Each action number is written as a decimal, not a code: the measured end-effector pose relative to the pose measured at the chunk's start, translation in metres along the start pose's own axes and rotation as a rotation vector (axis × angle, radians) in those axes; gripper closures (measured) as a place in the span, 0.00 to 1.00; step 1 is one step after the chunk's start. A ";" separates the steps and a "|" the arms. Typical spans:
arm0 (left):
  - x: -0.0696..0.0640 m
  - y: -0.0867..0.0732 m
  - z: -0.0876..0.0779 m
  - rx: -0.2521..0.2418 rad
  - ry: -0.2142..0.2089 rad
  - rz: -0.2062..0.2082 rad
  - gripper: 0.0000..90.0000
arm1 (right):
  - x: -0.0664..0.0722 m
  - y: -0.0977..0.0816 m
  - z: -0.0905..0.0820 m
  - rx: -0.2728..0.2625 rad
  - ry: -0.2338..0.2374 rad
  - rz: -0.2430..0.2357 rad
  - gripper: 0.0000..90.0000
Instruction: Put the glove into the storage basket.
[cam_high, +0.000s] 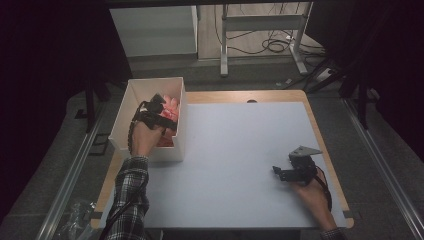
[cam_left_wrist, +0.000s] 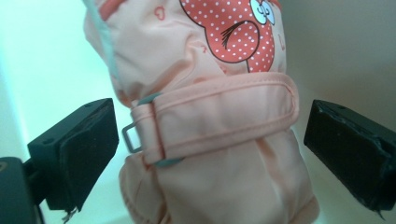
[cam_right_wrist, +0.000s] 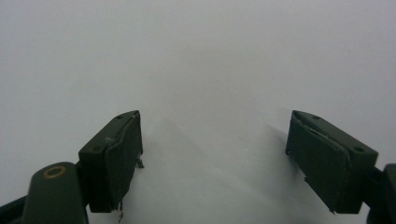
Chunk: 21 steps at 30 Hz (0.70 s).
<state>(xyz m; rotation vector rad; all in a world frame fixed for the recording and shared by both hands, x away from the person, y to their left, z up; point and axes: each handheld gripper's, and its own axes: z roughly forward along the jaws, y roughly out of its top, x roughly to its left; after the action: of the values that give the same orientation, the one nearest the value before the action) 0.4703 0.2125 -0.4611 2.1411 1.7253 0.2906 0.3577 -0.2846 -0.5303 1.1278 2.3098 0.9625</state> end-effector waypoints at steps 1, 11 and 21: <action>0.000 -0.001 -0.002 -0.006 -0.002 0.004 0.04 | 0.000 0.000 0.000 0.000 0.000 0.000 0.21; 0.001 -0.009 -0.022 -0.086 0.014 0.033 0.03 | 0.000 0.000 0.000 0.000 0.000 0.000 0.21; -0.002 -0.015 -0.047 -0.193 -0.021 0.065 0.03 | 0.000 0.000 0.000 0.000 -0.001 0.000 0.21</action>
<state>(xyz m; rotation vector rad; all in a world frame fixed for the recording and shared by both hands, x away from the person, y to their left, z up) 0.4382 0.2205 -0.4247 2.0550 1.5501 0.4332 0.3576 -0.2845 -0.5303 1.1286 2.3095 0.9619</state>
